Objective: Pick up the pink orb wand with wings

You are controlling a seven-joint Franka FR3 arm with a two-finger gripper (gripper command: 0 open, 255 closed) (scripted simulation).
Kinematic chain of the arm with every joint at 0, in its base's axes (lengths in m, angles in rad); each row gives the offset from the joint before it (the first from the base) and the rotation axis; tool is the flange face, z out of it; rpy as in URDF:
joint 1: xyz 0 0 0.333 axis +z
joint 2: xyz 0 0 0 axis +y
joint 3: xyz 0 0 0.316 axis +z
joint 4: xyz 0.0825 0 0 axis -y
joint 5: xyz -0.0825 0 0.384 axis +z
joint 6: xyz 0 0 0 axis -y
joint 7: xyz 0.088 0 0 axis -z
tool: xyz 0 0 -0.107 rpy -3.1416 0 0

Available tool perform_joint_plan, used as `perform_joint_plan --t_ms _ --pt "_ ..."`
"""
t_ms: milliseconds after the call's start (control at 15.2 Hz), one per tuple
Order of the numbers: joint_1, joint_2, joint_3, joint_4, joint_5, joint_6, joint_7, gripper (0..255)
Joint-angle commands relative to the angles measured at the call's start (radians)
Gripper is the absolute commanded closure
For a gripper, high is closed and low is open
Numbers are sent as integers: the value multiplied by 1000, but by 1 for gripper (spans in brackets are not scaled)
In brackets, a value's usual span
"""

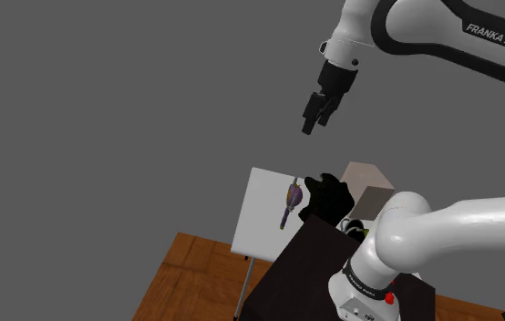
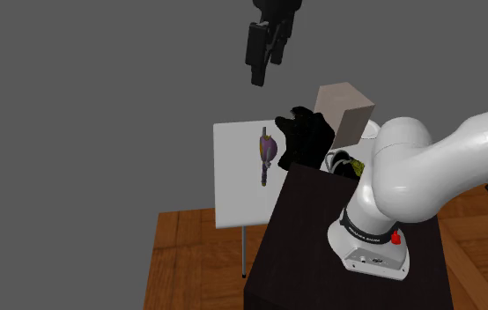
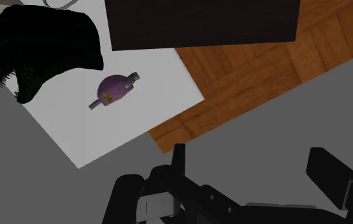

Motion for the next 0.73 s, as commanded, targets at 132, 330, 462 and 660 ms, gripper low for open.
perform_joint_plan --t_ms 132,330,462,660 --pt "-23 4 -7 -57 -7 59 28 0" --pt "-60 17 -17 -136 -17 148 69 0" --pt "-85 31 -24 -185 -24 209 97 0" --pt "-123 60 -35 -253 -35 302 139 0"
